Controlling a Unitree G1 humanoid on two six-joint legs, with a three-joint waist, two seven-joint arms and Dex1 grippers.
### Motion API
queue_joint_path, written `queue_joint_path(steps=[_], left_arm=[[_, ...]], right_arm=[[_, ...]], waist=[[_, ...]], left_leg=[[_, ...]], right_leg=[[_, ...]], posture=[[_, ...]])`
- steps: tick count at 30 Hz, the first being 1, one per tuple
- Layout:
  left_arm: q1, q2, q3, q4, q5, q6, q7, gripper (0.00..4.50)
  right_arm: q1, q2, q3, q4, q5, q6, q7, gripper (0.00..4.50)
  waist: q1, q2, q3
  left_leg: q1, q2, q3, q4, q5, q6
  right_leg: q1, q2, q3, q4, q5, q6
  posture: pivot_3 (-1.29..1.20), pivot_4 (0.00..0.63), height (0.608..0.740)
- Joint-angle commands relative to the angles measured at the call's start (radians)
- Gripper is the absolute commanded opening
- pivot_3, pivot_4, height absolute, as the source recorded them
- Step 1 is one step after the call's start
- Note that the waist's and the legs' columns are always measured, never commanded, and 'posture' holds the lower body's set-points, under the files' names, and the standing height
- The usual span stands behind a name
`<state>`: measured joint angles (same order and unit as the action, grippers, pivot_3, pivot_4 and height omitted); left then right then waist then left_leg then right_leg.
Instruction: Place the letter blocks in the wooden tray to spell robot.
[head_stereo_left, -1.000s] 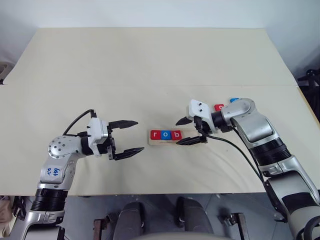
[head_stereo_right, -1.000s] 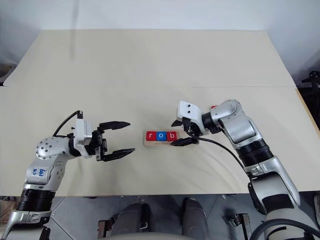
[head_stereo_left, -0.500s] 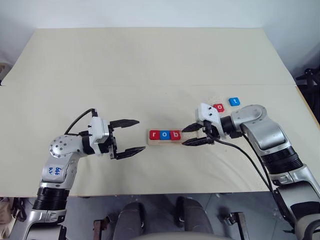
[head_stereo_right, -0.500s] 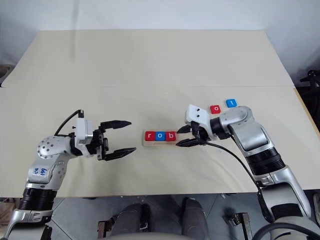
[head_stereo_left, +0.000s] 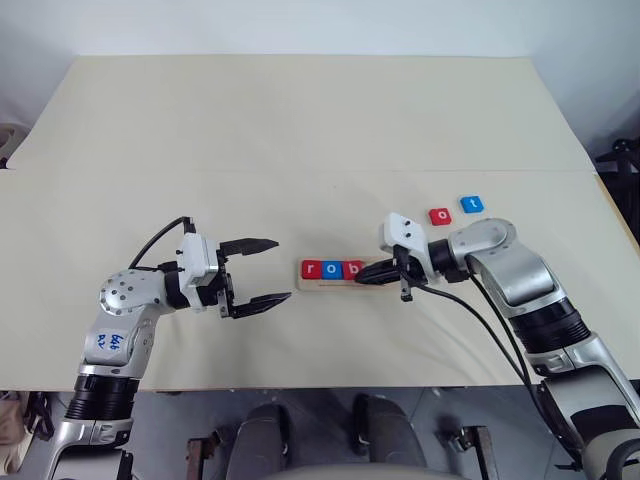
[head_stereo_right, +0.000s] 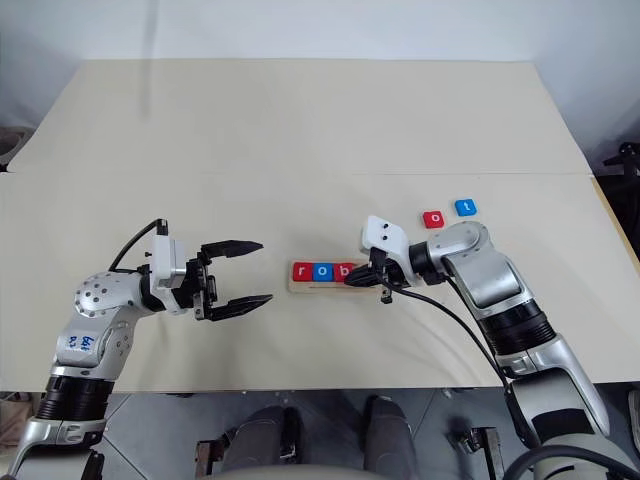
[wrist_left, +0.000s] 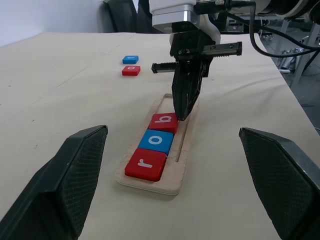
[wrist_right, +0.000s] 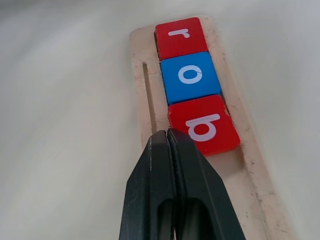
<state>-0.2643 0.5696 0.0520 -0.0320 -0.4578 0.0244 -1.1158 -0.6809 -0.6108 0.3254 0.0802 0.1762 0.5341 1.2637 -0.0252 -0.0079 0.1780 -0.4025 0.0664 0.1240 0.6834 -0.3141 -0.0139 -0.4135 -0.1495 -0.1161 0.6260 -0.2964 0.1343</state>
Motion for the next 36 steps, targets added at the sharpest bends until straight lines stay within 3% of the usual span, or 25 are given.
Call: queue_joint_path(steps=[1, 9, 14, 22, 25, 29, 36], left_arm=[[-0.005, 0.004, 0.005, -0.031, 0.000, -0.006, 0.004, 4.50], [-0.010, -0.010, -0.006, -0.030, 0.002, -0.007, 0.011, 4.50], [-0.012, -0.009, -0.009, -0.030, -0.001, -0.007, 0.013, 4.50], [-0.008, -0.003, 0.000, -0.022, -0.006, -0.012, 0.007, 4.50], [-0.006, -0.002, 0.005, -0.013, -0.008, -0.015, 0.003, 4.50], [-0.007, 0.002, 0.014, 0.018, -0.006, -0.019, 0.000, 4.50], [-0.048, -0.005, 0.005, 0.100, 0.008, -0.033, -0.022, 4.50]], right_arm=[[-0.009, 0.002, 0.000, -0.027, 0.004, 0.006, -0.001, 0.04], [-0.013, 0.027, 0.000, -0.017, -0.005, 0.017, -0.041, 0.04], [0.024, 0.012, -0.025, -0.106, 0.066, 0.072, -0.004, 0.04], [0.143, -0.080, -0.206, -0.181, 0.145, 0.036, -0.043, 0.04], [0.255, -0.128, -0.347, -0.197, 0.158, -0.018, -0.093, 0.59], [0.463, -0.113, -0.569, -0.215, 0.203, -0.191, -0.150, 1.93], [0.770, -0.038, -0.809, -0.220, 0.215, -0.335, -0.294, 4.21]], waist=[[0.000, 0.000, 0.000], [0.000, 0.000, 0.000], [0.000, 0.000, 0.000], [0.017, 0.000, 0.000], [0.027, 0.000, 0.000], [0.047, 0.000, 0.000], [0.049, -0.001, 0.000]], left_leg=[[0.000, 0.000, 0.000, 0.000, 0.000, 0.000], [0.000, 0.000, 0.000, 0.000, 0.000, 0.000], [0.000, 0.000, 0.000, 0.000, 0.000, 0.000], [0.000, 0.000, 0.000, 0.000, 0.000, 0.000], [0.000, 0.000, 0.000, 0.000, 0.000, 0.000], [0.000, 0.000, 0.000, 0.000, 0.000, 0.000], [0.002, 0.000, 0.000, 0.000, 0.000, 0.000]], right_leg=[[0.000, 0.000, 0.000, 0.000, 0.000, 0.000], [0.000, 0.000, 0.000, 0.000, 0.000, 0.000], [0.000, 0.000, 0.000, 0.000, 0.000, 0.000], [0.000, 0.000, 0.000, 0.000, 0.000, 0.000], [0.000, 0.000, 0.000, 0.000, 0.000, 0.000], [0.001, 0.000, 0.000, -0.002, 0.000, 0.000], [0.003, 0.000, 0.000, -0.001, 0.000, 0.000]], posture=[[0.00, 0.150, 0.740], [0.00, 0.150, 0.740], [0.00, 0.150, 0.740], [0.00, 0.150, 0.740], [0.00, 0.150, 0.740], [0.00, 0.150, 0.740], [0.00, 0.150, 0.740]])
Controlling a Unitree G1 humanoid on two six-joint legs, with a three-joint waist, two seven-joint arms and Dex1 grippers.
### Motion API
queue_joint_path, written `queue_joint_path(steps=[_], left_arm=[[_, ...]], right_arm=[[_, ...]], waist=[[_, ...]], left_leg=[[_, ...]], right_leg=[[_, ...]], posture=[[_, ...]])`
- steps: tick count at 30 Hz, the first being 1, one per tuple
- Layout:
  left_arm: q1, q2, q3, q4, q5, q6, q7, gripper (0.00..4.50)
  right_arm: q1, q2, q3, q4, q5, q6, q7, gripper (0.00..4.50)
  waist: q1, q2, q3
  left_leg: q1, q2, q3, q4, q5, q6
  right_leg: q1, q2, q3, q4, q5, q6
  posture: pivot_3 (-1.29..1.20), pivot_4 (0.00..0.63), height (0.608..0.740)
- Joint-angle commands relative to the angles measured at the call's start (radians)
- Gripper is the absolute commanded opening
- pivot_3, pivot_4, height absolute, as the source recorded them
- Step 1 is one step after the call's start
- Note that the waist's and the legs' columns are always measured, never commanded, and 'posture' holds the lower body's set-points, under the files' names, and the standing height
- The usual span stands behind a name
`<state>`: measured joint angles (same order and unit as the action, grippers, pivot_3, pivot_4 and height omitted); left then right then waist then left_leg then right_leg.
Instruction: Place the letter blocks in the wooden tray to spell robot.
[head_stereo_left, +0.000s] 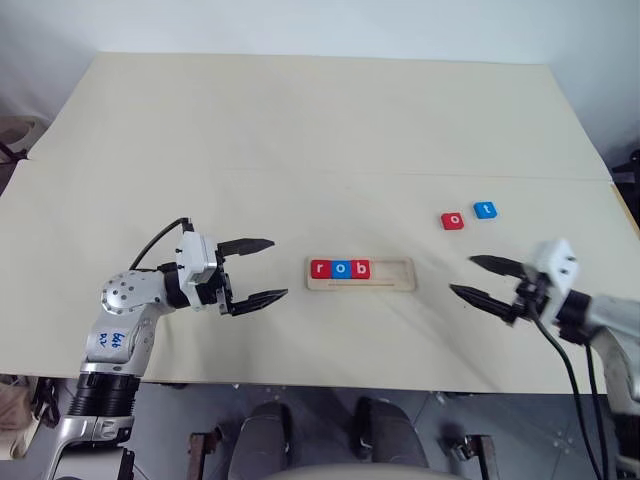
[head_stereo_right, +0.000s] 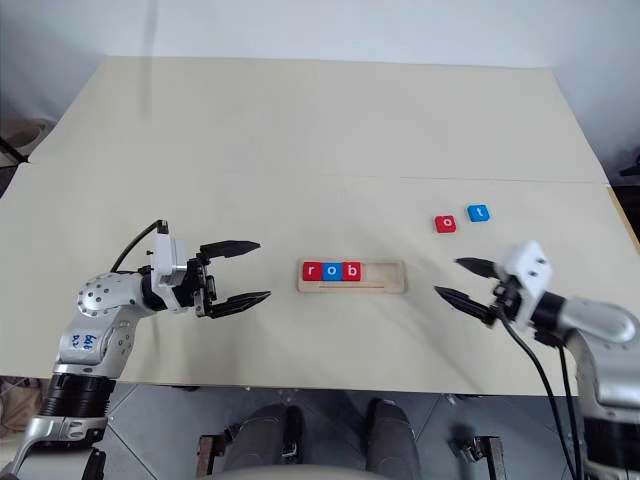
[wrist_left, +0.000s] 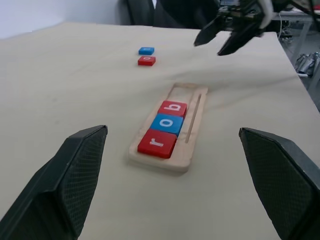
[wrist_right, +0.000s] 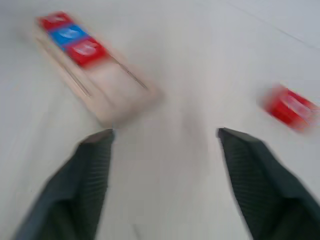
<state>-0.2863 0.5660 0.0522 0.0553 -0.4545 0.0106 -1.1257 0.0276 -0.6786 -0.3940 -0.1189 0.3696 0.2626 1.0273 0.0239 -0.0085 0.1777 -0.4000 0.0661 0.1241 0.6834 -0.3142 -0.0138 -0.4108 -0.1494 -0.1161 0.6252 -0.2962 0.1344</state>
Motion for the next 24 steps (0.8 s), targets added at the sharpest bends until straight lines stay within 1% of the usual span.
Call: queue_joint_path(steps=[1, 5, 10, 12, 15, 18, 20, 21, 23, 24], left_arm=[[-0.033, -0.003, 0.003, 0.021, 0.006, -0.021, -0.015, 4.50], [-0.062, -0.010, -0.007, 0.054, 0.010, -0.026, -0.038, 4.50], [-0.083, -0.013, -0.009, 0.075, 0.012, -0.035, -0.053, 4.50], [-0.088, -0.014, -0.008, 0.079, 0.014, -0.039, -0.057, 4.50], [-0.089, -0.015, -0.007, 0.071, 0.013, -0.041, -0.058, 4.50], [-0.088, -0.019, -0.010, 0.053, 0.011, -0.036, -0.051, 4.50], [-0.087, -0.022, -0.013, 0.045, 0.014, -0.034, -0.046, 4.50], [-0.086, -0.024, -0.015, 0.043, 0.016, -0.037, -0.042, 4.50], [-0.082, -0.034, -0.017, 0.028, 0.020, -0.042, -0.023, 4.50], [-0.080, -0.039, -0.018, 0.022, 0.022, -0.043, -0.015, 4.50]], right_arm=[[0.083, 0.035, -0.098, -0.021, 0.018, -0.078, -0.068, 4.48], [0.169, 0.086, -0.137, -0.020, 0.018, -0.134, -0.133, 4.48], [0.183, 0.107, -0.135, -0.023, 0.041, -0.149, -0.177, 4.48], [0.159, 0.110, -0.119, -0.025, 0.048, -0.148, -0.197, 4.48], [0.057, 0.088, -0.084, -0.024, 0.060, -0.058, -0.258, 4.48], [-0.084, 0.029, -0.010, 0.002, 0.061, 0.166, -0.314, 4.48], [-0.157, 0.003, 0.029, 0.022, 0.065, 0.274, -0.335, 4.48], [-0.203, -0.014, 0.063, 0.042, 0.030, 0.311, -0.362, 4.48], [-0.368, -0.010, 0.127, 0.164, -0.026, 0.368, -0.428, 4.48], [-0.425, -0.003, 0.145, 0.214, -0.042, 0.384, -0.451, 4.48]], waist=[[0.000, 0.000, 0.000], [-0.003, 0.000, 0.000], [-0.011, 0.000, 0.000], [-0.010, 0.000, 0.000], [-0.016, 0.000, 0.000], [-0.026, 0.001, 0.000], [-0.026, 0.001, 0.000], [-0.026, 0.001, 0.000], [-0.026, 0.001, 0.000], [-0.027, 0.001, 0.000]], left_leg=[[0.000, 0.000, 0.000, 0.000, 0.000, 0.000], [0.001, 0.000, 0.000, 0.000, 0.000, 0.000], [0.003, 0.000, 0.001, -0.001, 0.000, 0.000], [0.003, 0.000, 0.001, -0.001, 0.000, 0.000], [0.003, 0.000, 0.001, -0.001, 0.000, 0.000], [0.004, 0.000, 0.001, -0.001, 0.000, 0.000], [0.004, 0.000, 0.000, -0.001, 0.000, 0.000], [0.004, 0.000, 0.000, -0.001, 0.000, 0.000], [0.004, 0.000, 0.001, -0.001, 0.000, 0.000], [0.004, 0.000, 0.001, -0.001, 0.000, 0.000]], right_leg=[[0.000, 0.000, 0.000, 0.000, 0.000, 0.000], [0.000, 0.000, 0.000, 0.000, 0.000, 0.000], [0.001, 0.000, 0.002, 0.001, 0.000, 0.000], [0.001, 0.000, 0.002, 0.001, 0.000, 0.000], [0.001, 0.000, 0.002, 0.001, 0.000, 0.000], [0.001, 0.000, 0.003, 0.002, 0.000, -0.001], [0.001, 0.000, 0.003, 0.003, -0.001, -0.001], [0.001, 0.000, 0.003, 0.002, -0.001, -0.001], [0.001, 0.000, 0.003, 0.002, -0.001, -0.001], [0.001, 0.000, 0.003, 0.002, -0.001, -0.001]], posture=[[0.00, 0.150, 0.740], [0.00, 0.150, 0.740], [0.00, 0.150, 0.740], [0.00, 0.150, 0.740], [0.00, 0.150, 0.740], [0.00, 0.150, 0.740], [0.00, 0.150, 0.740], [0.00, 0.150, 0.740], [0.00, 0.150, 0.740], [0.00, 0.150, 0.740]])
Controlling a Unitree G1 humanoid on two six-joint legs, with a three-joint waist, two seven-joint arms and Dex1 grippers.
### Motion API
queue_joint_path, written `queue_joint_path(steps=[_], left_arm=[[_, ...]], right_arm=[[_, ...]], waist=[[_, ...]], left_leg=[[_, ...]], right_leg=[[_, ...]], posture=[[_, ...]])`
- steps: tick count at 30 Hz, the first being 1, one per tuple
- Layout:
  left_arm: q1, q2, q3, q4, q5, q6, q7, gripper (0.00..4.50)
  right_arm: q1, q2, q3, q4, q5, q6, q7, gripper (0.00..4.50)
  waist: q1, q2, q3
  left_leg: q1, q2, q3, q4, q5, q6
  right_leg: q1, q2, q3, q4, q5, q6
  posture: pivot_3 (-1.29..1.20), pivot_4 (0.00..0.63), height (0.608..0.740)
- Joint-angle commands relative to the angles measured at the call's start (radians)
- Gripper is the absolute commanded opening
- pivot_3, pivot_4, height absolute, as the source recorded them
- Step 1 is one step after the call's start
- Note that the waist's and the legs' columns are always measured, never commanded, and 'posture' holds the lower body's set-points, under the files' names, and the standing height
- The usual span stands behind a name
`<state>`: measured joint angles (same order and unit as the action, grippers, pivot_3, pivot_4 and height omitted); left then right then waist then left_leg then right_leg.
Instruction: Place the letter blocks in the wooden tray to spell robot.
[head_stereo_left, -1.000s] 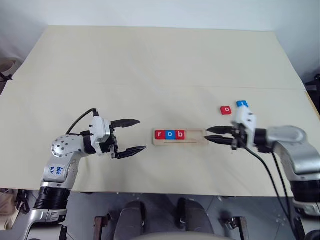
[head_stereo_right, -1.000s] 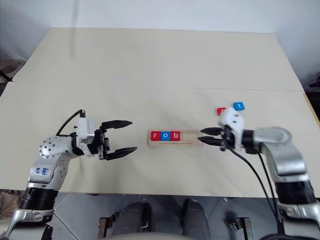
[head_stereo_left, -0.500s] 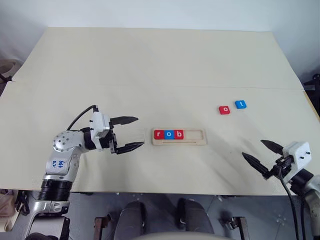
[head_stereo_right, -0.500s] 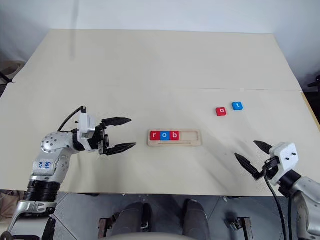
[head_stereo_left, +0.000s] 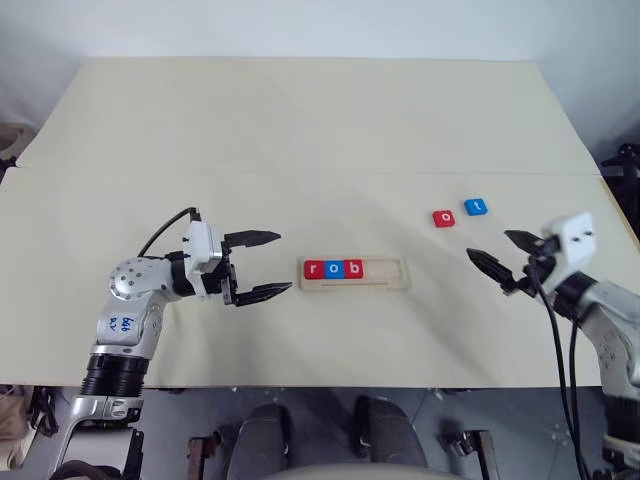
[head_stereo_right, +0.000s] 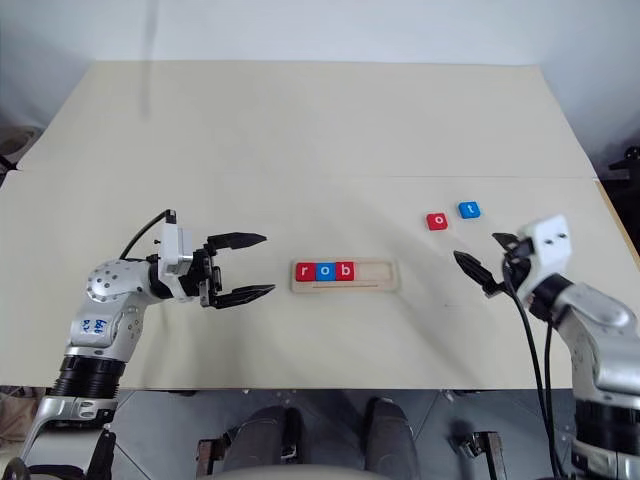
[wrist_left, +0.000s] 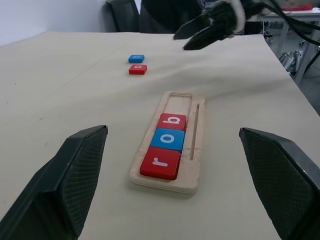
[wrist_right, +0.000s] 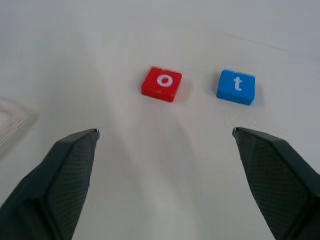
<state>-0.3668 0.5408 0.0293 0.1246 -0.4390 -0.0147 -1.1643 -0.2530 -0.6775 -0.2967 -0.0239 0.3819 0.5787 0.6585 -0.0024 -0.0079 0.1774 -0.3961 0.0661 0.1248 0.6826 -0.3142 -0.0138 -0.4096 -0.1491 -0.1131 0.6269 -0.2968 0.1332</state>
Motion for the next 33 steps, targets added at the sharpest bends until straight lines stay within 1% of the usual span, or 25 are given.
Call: queue_joint_path(steps=[1, 5, 8, 12, 18, 27, 33], left_arm=[[0.002, -0.016, 0.004, -0.052, 0.008, -0.018, 0.030, 4.50], [0.005, -0.032, 0.005, -0.079, 0.009, -0.015, 0.058, 4.50], [0.008, -0.033, 0.004, -0.087, 0.009, -0.015, 0.069, 4.50], [0.021, -0.028, 0.007, -0.101, 0.006, -0.013, 0.075, 4.50], [0.028, -0.025, 0.007, -0.111, 0.004, -0.008, 0.081, 4.50], [0.014, -0.027, 0.002, -0.104, 0.006, -0.008, 0.082, 4.50], [0.012, -0.027, 0.002, -0.105, 0.006, -0.006, 0.084, 4.50]], right_arm=[[-0.179, 0.000, 0.057, 0.152, -0.061, 0.079, -0.094, 4.48], [-0.269, -0.012, 0.120, 0.276, -0.117, 0.034, -0.076, 4.48], [-0.306, -0.010, 0.137, 0.299, -0.122, 0.045, -0.067, 4.48], [-0.328, -0.011, 0.151, 0.264, -0.116, 0.086, -0.058, 4.48], [-0.334, -0.017, 0.137, 0.212, -0.116, 0.123, -0.070, 4.48], [-0.339, -0.029, 0.125, 0.191, -0.119, 0.161, -0.080, 4.48], [-0.359, 0.007, 0.155, 0.169, -0.096, 0.200, -0.062, 4.48]], waist=[[-0.001, 0.000, 0.000], [0.006, 0.000, 0.000], [0.002, 0.000, 0.000], [-0.002, 0.000, 0.000], [-0.001, 0.001, 0.000], [-0.001, 0.001, 0.000], [-0.001, 0.001, 0.000]], left_leg=[[0.000, 0.000, 0.001, 0.001, 0.000, 0.000], [-0.002, 0.000, -0.001, -0.001, 0.000, 0.000], [-0.005, 0.000, 0.001, 0.000, 0.000, 0.000], [-0.005, 0.000, 0.000, 0.000, 0.000, 0.000], [-0.005, 0.000, 0.000, 0.000, 0.000, 0.000], [-0.005, 0.000, 0.000, 0.001, 0.000, 0.000], [-0.005, 0.000, 0.000, 0.000, 0.000, 0.000]], right_leg=[[0.000, 0.000, 0.001, 0.000, 0.000, 0.001], [-0.001, 0.000, -0.001, -0.001, 0.000, 0.000], [-0.002, 0.000, -0.001, -0.003, 0.001, 0.002], [-0.003, 0.000, -0.001, -0.002, 0.001, 0.002], [-0.003, 0.000, -0.001, -0.001, 0.001, 0.002], [-0.003, 0.000, -0.001, -0.002, 0.001, 0.002], [-0.003, 0.000, -0.001, -0.002, 0.001, 0.002]], posture=[[0.00, 0.150, 0.740], [0.00, 0.150, 0.740], [0.00, 0.150, 0.740], [0.00, 0.150, 0.740], [0.00, 0.150, 0.740], [0.00, 0.150, 0.740], [0.00, 0.150, 0.740]])
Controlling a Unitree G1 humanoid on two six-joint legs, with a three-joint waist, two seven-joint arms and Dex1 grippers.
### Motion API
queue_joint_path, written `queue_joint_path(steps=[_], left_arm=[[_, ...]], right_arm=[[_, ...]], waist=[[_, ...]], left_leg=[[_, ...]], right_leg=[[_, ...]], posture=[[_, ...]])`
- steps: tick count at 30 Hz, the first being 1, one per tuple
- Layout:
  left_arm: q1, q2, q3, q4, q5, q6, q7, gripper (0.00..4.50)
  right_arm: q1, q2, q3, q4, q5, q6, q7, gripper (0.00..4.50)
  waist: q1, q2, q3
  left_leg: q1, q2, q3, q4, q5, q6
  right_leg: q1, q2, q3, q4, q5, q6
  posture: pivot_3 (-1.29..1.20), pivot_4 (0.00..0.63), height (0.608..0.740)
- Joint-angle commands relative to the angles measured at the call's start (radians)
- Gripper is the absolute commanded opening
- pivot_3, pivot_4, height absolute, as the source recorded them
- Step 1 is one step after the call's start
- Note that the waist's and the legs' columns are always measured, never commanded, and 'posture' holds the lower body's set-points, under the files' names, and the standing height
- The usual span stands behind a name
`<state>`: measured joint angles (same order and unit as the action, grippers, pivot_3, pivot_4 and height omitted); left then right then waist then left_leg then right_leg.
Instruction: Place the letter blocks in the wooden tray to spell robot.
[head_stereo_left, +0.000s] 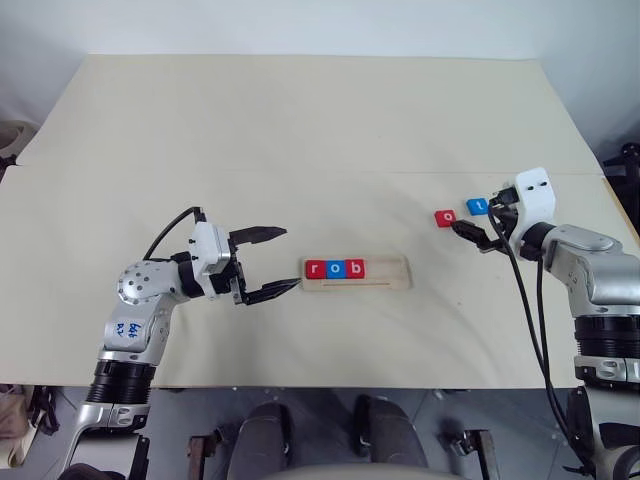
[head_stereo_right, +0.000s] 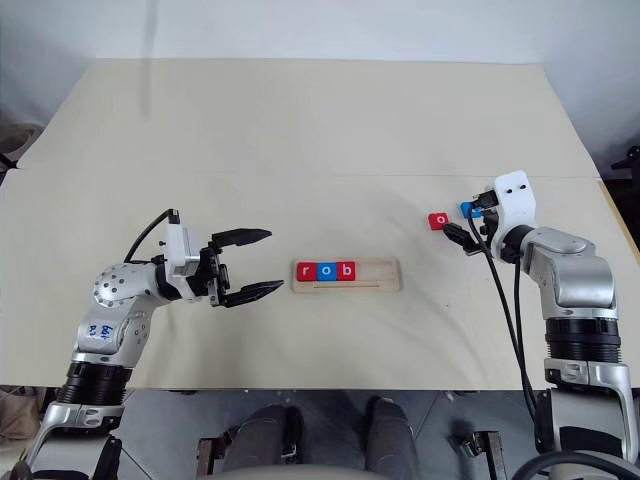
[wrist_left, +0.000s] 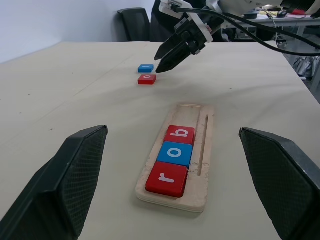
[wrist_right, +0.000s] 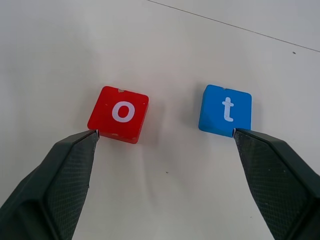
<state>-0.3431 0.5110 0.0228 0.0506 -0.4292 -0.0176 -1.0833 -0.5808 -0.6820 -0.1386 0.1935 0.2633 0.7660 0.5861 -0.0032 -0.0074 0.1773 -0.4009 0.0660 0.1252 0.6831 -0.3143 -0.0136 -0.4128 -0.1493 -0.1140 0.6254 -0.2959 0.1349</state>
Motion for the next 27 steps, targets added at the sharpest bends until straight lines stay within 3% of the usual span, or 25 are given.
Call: queue_joint_path(steps=[1, 8, 20, 23, 27], left_arm=[[-0.011, 0.003, 0.009, -0.032, -0.005, -0.002, 0.003, 4.50], [0.007, 0.012, 0.017, -0.060, -0.008, 0.010, 0.012, 4.50], [0.026, 0.021, 0.028, -0.087, -0.013, 0.024, 0.029, 4.50], [0.019, 0.021, 0.025, -0.081, -0.013, 0.025, 0.024, 4.50], [0.008, 0.018, 0.020, -0.072, -0.014, 0.027, 0.017, 4.50]], right_arm=[[-0.037, 0.017, 0.010, -0.046, 0.021, 0.007, 0.019, 4.48], [-0.112, 0.084, 0.058, 0.053, -0.034, -0.002, -0.045, 4.48], [-0.055, 0.167, 0.033, 0.025, -0.069, 0.004, -0.191, 4.48], [-0.039, 0.173, 0.017, 0.011, -0.058, 0.027, -0.206, 3.90], [-0.014, 0.179, 0.012, -0.026, -0.049, 0.049, -0.218, 2.51]], waist=[[0.000, 0.000, 0.000], [-0.002, 0.000, 0.000], [0.000, 0.000, 0.000], [0.000, 0.000, 0.000], [0.001, 0.000, 0.000]], left_leg=[[0.000, 0.000, 0.000, 0.000, 0.000, 0.000], [0.000, 0.000, 0.000, 0.000, 0.000, 0.000], [-0.001, 0.000, 0.000, 0.000, 0.000, 0.000], [-0.001, 0.000, 0.000, 0.000, 0.000, 0.000], [-0.001, 0.000, 0.000, 0.000, 0.000, 0.000]], right_leg=[[0.000, 0.000, 0.000, 0.000, 0.000, 0.000], [0.000, 0.000, 0.000, 0.000, 0.000, 0.000], [0.000, 0.000, 0.000, 0.000, 0.000, 0.000], [0.000, 0.000, 0.000, 0.000, 0.000, 0.000], [0.000, 0.000, 0.000, 0.000, 0.000, 0.000]], posture=[[0.00, 0.150, 0.740], [0.00, 0.150, 0.740], [0.00, 0.150, 0.740], [0.00, 0.150, 0.740], [0.00, 0.150, 0.740]])
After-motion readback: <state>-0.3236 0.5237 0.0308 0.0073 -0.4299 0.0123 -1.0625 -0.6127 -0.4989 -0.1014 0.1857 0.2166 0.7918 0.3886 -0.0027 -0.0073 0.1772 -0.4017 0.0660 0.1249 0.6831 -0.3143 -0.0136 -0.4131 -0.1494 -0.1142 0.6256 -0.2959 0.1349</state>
